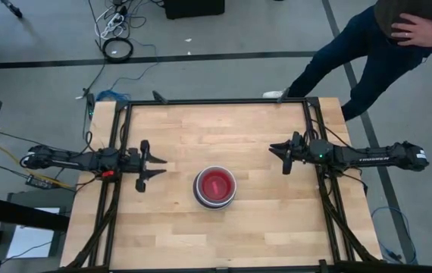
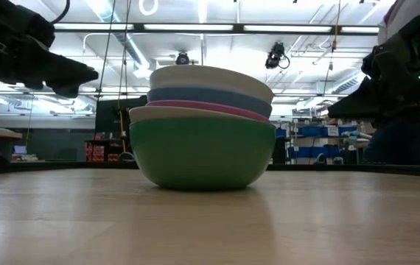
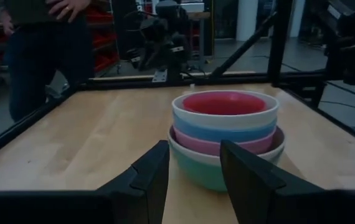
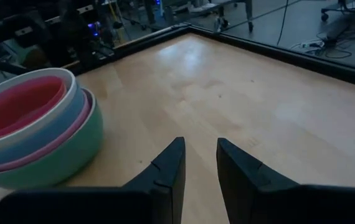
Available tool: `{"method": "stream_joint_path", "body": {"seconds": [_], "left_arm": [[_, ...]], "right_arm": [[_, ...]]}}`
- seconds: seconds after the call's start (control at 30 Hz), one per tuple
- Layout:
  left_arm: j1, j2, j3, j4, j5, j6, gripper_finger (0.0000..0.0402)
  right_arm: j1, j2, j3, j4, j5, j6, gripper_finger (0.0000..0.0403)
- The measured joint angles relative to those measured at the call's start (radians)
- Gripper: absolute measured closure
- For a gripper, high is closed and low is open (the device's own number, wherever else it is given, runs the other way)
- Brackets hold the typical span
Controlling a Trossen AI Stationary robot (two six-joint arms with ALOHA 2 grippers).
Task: Nest bowls inside each other
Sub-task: Return to Home Position
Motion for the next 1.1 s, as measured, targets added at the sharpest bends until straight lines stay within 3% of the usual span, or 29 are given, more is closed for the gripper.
{"method": "stream_joint_path", "body": {"seconds": [0.27,1.1], "left_arm": [[0.0,0.0,0.0,-0.003,-0.133,0.029,0.0249],[0.0,0.0,0.0,-0.002,-0.134,-0.004,0.0249]], "right_arm": [[0.0,0.0,0.0,0.0,-0.002,0.0,0.0322],[0.0,0.0,0.0,0.0,-0.003,0.0,0.0322]]}}
